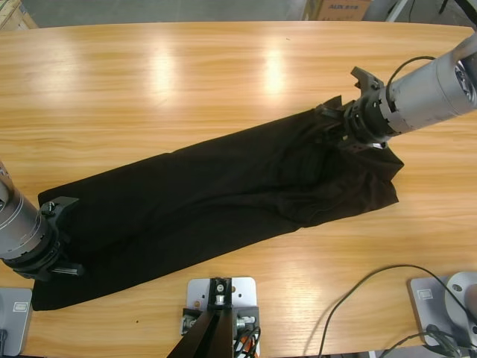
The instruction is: Fold clothes
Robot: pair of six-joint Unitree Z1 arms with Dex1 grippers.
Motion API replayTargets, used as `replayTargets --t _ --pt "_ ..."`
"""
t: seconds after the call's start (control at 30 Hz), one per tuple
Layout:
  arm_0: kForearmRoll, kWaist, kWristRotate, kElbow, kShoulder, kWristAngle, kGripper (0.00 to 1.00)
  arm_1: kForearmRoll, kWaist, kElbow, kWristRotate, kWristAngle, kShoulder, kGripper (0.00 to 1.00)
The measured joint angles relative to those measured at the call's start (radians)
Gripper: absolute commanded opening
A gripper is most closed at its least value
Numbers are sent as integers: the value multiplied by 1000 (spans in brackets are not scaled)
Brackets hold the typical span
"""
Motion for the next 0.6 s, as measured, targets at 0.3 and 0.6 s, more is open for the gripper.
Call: replayTargets --t 0.3,0.6 --pt "0 0 0 -1 2 -3 0 0 0 -77 -7 17 121 0" --pt "0 -3 0 -1 2 -3 0 -13 0 -140 -21 51 182 723"
